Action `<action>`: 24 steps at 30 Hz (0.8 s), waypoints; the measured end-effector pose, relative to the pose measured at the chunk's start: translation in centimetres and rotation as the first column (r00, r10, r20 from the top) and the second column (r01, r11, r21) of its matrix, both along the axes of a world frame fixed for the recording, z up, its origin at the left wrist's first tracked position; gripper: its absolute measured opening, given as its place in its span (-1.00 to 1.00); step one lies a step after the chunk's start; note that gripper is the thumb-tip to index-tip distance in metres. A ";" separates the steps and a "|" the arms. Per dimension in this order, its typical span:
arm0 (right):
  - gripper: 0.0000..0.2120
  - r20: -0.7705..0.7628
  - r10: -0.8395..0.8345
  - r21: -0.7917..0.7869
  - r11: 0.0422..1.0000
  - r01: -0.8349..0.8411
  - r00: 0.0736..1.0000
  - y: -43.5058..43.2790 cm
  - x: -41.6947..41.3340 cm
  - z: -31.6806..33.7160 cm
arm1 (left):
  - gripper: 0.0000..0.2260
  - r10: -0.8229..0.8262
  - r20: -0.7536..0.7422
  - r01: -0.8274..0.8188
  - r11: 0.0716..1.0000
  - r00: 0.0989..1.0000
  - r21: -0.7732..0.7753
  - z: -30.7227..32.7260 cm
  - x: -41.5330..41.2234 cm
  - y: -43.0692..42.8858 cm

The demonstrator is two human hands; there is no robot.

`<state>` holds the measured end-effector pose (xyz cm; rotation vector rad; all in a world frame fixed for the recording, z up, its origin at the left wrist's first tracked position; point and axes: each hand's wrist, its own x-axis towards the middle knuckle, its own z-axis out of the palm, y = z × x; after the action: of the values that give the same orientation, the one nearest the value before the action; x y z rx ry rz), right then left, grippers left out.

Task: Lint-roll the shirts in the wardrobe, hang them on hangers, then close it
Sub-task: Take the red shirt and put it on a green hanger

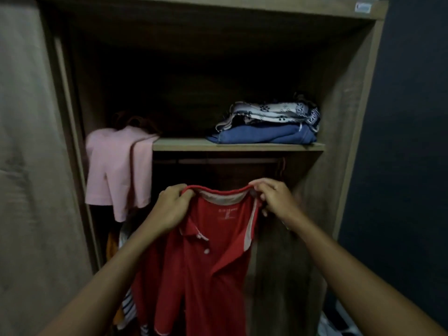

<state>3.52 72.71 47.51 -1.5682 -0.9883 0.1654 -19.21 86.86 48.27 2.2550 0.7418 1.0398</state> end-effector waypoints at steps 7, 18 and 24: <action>-0.54 0.246 -0.339 -0.247 0.884 0.396 0.908 2.0 6.6 -5.3 | -0.71 0.045 -0.040 -0.048 0.993 0.998 -0.104 -3.1 5.7 -1.6; -0.40 0.337 -0.423 -0.377 0.758 0.532 0.841 5.7 11.2 -8.1 | -0.70 0.122 -0.006 -0.122 0.991 0.992 -0.056 -3.6 8.3 0.2; -0.63 0.145 -0.461 -0.368 0.796 0.480 0.876 8.1 12.8 -7.9 | -0.71 0.168 0.002 -0.168 0.984 0.986 -0.062 -3.5 9.3 1.0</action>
<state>16.35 80.78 39.64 -2.1566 -0.5860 -0.0285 -9.94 87.90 44.75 2.1642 0.9618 1.0866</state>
